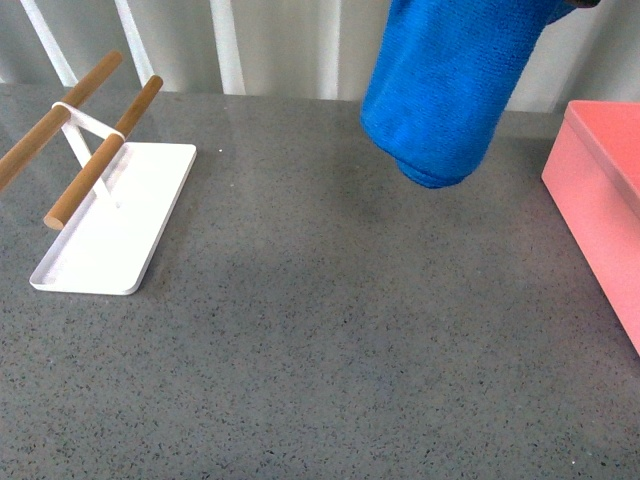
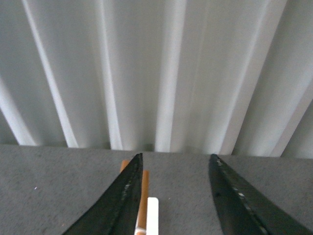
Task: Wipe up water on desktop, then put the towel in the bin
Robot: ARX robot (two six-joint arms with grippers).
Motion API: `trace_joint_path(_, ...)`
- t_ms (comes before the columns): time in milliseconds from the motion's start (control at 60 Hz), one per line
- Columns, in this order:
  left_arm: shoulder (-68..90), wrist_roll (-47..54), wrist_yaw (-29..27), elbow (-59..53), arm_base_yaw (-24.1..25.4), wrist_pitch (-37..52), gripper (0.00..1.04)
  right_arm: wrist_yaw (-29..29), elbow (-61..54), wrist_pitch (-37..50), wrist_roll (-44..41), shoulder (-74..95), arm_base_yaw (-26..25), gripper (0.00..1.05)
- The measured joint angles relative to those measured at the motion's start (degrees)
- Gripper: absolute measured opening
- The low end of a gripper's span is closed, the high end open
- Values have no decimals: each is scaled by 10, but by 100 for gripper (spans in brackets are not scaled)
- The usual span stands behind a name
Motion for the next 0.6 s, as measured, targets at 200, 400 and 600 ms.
trace_joint_path(200,-75,0,35,-117,27,33,4,22,3,-23,-9,0,7,5)
trace_joint_path(400,-149,0,55,-198,53,38,4,48,9,-50,-28,16,9,5)
trace_joint_path(600,-229,-1,104,-254,100,16,4,56,9,-61,-45,19,5,5)
